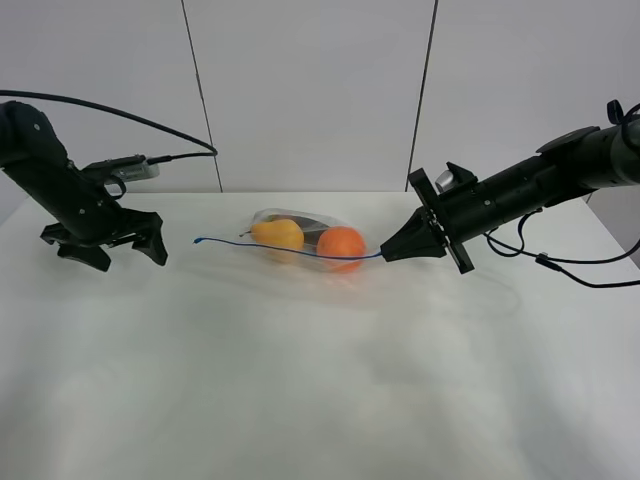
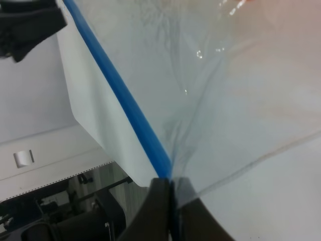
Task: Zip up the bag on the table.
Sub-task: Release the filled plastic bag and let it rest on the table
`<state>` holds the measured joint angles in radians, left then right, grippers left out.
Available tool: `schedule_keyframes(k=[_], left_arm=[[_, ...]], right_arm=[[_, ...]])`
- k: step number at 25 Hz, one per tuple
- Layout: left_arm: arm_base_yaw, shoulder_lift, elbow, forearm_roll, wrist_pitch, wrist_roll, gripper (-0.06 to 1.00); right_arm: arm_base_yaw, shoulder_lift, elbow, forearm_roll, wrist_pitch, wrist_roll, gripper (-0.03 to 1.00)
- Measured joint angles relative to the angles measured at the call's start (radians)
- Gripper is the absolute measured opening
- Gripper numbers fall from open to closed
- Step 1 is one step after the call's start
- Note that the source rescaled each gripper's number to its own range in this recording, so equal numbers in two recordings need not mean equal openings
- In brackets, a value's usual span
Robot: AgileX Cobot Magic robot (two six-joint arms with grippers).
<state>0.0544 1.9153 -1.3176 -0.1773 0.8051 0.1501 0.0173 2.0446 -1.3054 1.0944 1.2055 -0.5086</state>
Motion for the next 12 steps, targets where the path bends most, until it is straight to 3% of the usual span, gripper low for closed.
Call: schedule_keyframes(k=[4, 9, 12], left_arm=[[0.001, -0.003, -0.059, 0.122, 0.187, -0.15, 1.0], [-0.008, -0.013, -0.09, 0.131, 0.365, -0.158, 1.0], [-0.025, -0.043, -0.082, 0.133, 0.395, -0.15, 1.0]], right_arm=[[0.0, 0.0, 0.0, -0.001, 0.0, 0.0, 0.0], [0.0, 0.0, 0.0, -0.001, 0.0, 0.0, 0.0], [0.0, 0.0, 0.0, -0.001, 0.0, 0.0, 0.0]])
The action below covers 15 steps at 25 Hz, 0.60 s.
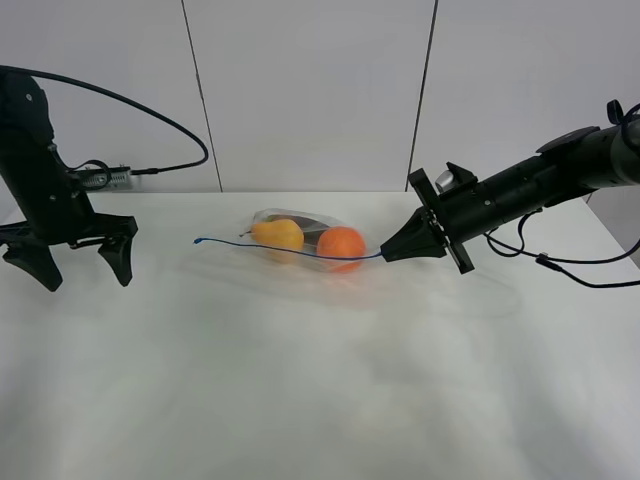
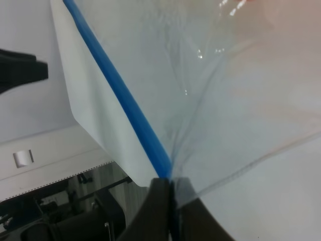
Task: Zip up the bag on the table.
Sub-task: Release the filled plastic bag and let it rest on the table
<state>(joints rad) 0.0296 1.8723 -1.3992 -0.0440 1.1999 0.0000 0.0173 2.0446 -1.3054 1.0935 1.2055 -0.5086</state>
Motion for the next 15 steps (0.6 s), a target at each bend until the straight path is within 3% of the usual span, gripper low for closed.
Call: schedule_keyframes(k=[5, 15], left_arm=[[-0.04, -0.151, 0.12, 0.013, 0.003, 0.0, 1.0], [-0.072, -0.651, 0.563, 0.054, -0.001, -0.011, 1.0]], right_arm=[[0.0, 0.0, 0.0, 0.0, 0.0, 0.0, 0.0], [0.0, 0.0, 0.0, 0.0, 0.0, 0.0, 0.0]])
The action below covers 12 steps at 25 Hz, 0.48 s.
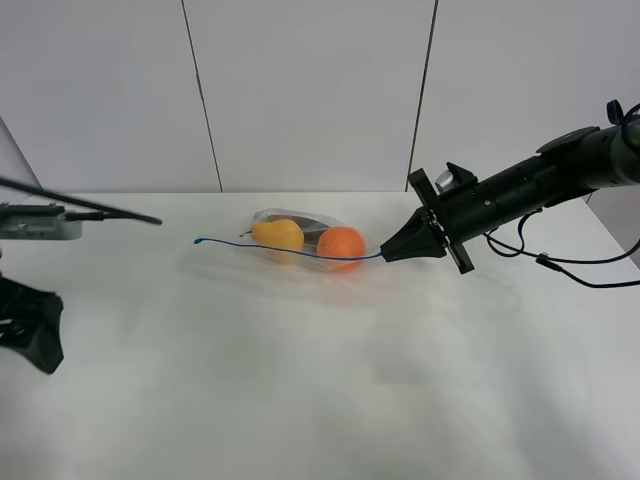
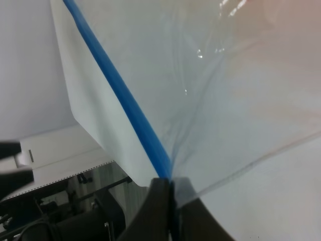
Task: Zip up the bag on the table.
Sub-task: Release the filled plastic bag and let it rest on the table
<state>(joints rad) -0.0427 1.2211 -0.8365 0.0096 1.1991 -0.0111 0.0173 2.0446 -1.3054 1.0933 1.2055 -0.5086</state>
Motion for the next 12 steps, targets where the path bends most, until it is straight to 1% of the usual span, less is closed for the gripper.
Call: schedule_keyframes(k=[5, 8, 10, 12], left_arm=[[0.0, -0.265, 0.193, -0.01, -0.076, -0.003, 1.0], [0.0, -0.412, 0.285, -0.01, -0.111, -0.003, 1.0], [0.0, -0.503, 0.326, -0.01, -0.114, -0.003, 1.0], [0.0, -0.593, 0.332, -0.015, -0.125, -0.003, 1.0]], right_arm=[[0.0, 0.0, 0.0, 0.0, 0.0, 0.0, 0.0], [0.0, 0.0, 0.0, 0.0, 0.0, 0.0, 0.0], [0.0, 0.0, 0.0, -0.001, 0.0, 0.0, 0.0], [0.0, 0.0, 0.0, -0.001, 0.0, 0.0, 0.0]])
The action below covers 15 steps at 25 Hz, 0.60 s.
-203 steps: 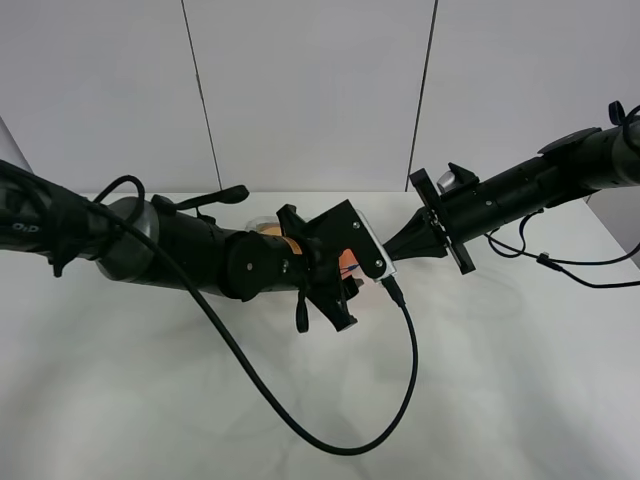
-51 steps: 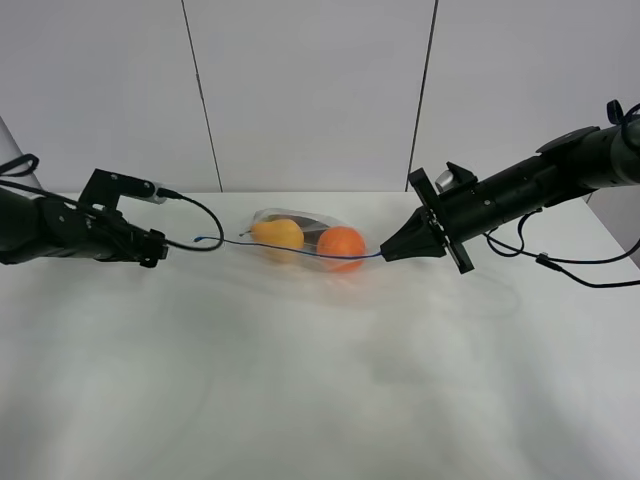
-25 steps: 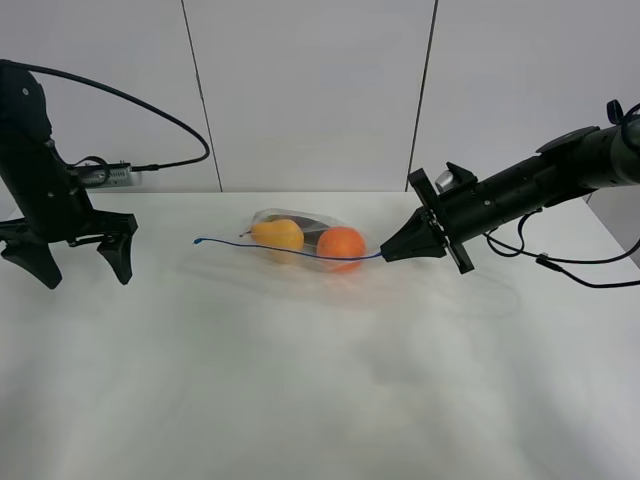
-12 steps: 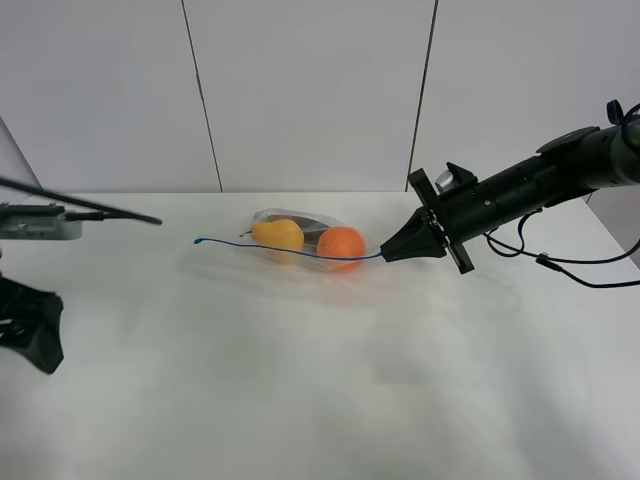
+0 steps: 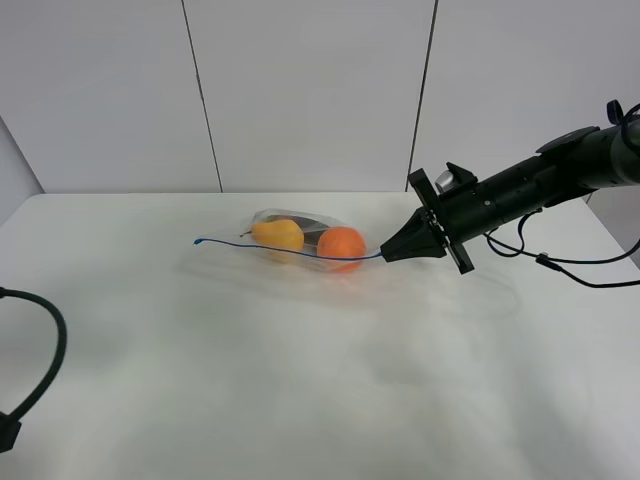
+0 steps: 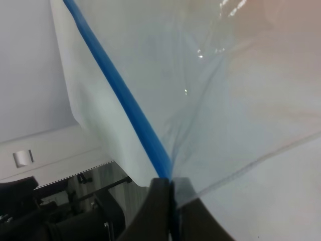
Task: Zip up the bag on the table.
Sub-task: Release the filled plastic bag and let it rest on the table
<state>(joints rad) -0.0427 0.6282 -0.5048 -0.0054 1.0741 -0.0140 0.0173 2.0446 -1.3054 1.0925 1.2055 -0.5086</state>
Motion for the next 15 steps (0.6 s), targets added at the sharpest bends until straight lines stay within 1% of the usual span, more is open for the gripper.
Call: schedule_keyframes(k=[6, 11, 15], left_arm=[[0.007, -0.233, 0.0, -0.003, -0.011, 0.0, 1.0], [0.096, -0.418, 0.002, -0.004, -0.011, 0.0, 1.0], [0.105, -0.567, 0.002, -0.004, -0.011, 0.0, 1.0]], right_arm=[[0.0, 0.0, 0.0, 0.0, 0.0, 0.0, 0.0], [0.0, 0.0, 0.0, 0.0, 0.0, 0.0, 0.0], [0.0, 0.0, 0.0, 0.0, 0.0, 0.0, 0.0]])
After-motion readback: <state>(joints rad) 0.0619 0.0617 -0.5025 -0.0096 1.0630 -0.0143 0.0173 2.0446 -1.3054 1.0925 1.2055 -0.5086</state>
